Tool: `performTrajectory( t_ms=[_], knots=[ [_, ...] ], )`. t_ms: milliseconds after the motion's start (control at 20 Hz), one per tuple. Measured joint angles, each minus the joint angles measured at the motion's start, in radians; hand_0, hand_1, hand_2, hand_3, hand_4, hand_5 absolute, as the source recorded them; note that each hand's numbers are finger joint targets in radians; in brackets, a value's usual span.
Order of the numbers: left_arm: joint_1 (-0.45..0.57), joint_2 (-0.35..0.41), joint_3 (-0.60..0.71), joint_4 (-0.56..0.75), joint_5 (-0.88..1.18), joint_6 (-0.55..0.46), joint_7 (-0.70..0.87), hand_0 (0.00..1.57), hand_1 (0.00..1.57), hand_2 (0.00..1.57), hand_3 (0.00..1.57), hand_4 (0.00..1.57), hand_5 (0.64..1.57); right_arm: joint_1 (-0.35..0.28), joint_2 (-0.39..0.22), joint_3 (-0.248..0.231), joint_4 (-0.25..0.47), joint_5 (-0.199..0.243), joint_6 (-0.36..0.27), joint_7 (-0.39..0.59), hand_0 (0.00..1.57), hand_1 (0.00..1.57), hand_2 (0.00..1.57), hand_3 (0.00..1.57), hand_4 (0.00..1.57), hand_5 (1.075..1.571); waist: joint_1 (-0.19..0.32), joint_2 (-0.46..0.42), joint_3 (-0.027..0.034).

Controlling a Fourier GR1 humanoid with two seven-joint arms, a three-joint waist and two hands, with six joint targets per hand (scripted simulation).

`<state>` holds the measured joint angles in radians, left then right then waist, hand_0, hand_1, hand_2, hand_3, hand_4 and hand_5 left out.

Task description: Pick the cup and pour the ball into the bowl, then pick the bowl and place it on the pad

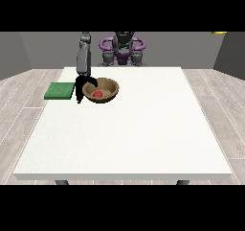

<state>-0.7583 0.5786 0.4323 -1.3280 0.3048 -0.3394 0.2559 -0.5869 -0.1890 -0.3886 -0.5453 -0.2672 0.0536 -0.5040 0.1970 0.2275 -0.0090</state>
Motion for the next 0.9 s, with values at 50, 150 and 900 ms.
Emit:
performTrajectory(
  t_ms=[50,150,900],
  knots=[
    [-0.002,0.003,0.002,-0.009,0.004,0.004,0.0,0.0,0.0,0.0,0.0,1.02,1.543,-0.013,-0.004,-0.002,0.006,-0.003,0.004,-0.001,0.0,0.0,0.0,0.0,0.5,1.556,0.002,0.01,0.0006],
    [-0.006,0.028,0.021,-0.003,0.029,-0.019,0.001,0.0,0.0,0.0,0.0,1.02,1.535,-0.013,-0.008,-0.01,0.011,-0.006,-0.024,-0.007,0.88,0.88,0.58,0.0,0.61,1.514,0.013,0.021,-0.0036],
    [0.01,0.05,0.051,0.026,0.073,-0.048,-0.002,0.0,0.0,0.0,0.0,1.19,1.526,0.053,-0.121,0.048,-0.018,0.078,-0.237,0.133,1.57,1.57,1.57,1.18,1.0,1.545,0.044,0.0,-0.0093]
  ],
)
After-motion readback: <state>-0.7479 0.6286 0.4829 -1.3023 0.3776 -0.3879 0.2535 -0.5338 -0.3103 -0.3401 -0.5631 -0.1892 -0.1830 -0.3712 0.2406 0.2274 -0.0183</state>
